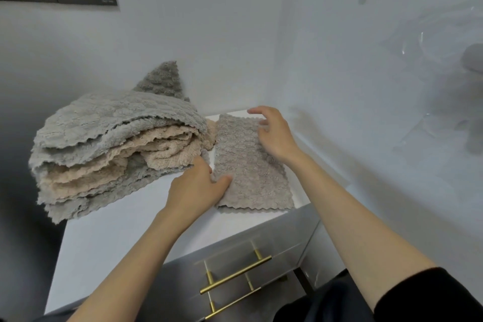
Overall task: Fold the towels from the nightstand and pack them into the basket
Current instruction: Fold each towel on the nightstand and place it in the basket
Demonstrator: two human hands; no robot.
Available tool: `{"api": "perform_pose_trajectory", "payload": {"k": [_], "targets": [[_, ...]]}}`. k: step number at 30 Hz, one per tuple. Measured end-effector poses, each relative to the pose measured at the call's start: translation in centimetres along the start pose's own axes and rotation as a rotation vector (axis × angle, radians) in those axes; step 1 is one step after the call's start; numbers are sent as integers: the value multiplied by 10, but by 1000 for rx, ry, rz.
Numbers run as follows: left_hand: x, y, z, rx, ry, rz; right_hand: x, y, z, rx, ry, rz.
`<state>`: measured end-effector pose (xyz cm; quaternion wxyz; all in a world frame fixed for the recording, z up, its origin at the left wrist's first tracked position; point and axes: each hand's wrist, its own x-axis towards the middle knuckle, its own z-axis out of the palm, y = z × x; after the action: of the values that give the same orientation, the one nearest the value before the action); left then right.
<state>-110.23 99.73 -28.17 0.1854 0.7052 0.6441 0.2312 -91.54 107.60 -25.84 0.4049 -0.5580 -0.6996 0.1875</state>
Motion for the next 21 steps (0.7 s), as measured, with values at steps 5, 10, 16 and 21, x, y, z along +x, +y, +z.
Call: {"api": "perform_pose_trajectory", "payload": {"k": [5, 10, 16, 21], "targets": [[-11, 2, -8, 33, 75, 207, -29, -11, -18, -195, -113, -129], [-26, -3, -17, 66, 47, 345, -69, -28, -45, -307, -293, -170], [-37, -13, -23, 254, -222, 361, -108, -34, -59, -485, -477, -136], [-43, -21, -22, 334, -233, 368, -121, -27, -59, -580, -511, -161]]}}
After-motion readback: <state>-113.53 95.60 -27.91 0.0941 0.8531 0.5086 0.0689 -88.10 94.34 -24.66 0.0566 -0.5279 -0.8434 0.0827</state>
